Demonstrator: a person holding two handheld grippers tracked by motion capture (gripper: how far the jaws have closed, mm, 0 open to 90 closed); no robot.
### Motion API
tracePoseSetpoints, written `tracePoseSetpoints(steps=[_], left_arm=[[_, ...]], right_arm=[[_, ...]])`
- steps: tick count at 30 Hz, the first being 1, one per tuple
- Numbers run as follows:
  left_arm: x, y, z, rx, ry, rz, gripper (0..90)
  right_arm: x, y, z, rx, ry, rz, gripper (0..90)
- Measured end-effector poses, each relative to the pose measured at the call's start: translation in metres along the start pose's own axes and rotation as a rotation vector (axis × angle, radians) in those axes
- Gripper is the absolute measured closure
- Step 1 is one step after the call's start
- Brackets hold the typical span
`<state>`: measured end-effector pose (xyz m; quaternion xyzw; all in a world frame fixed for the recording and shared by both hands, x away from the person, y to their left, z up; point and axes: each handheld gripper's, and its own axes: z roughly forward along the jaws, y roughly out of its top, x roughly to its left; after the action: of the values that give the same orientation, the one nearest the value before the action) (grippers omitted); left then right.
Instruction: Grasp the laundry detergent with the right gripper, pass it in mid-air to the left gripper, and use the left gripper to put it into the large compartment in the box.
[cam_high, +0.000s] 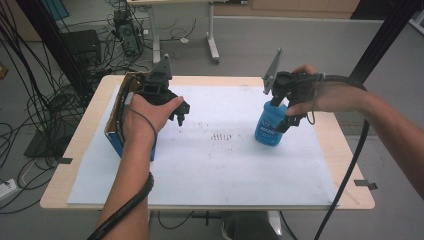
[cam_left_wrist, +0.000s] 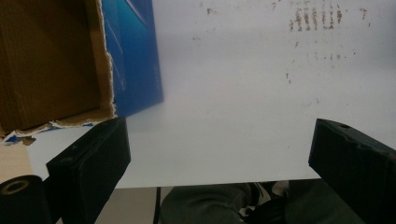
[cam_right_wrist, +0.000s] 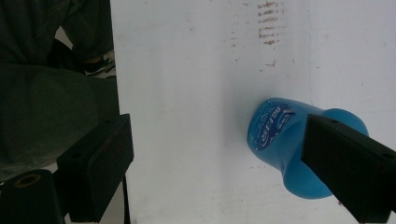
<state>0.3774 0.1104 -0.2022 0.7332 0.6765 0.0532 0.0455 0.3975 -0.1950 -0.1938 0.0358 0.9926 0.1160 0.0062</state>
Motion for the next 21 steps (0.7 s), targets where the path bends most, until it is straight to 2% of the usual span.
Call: tracePoseSetpoints(steps=[8,21], left_arm=[[-0.005,0.001,0.001,0.005,0.007,0.013,5.9],[-0.008,0.003,-0.003,-0.001,0.014,0.021,5.7]], right_arm=[[0.0,-0.007,-0.002,-0.007,-0.002,0.019,9.6],[0.0,-0.025,-0.015,-0.03,-0.038,0.057,8.9]])
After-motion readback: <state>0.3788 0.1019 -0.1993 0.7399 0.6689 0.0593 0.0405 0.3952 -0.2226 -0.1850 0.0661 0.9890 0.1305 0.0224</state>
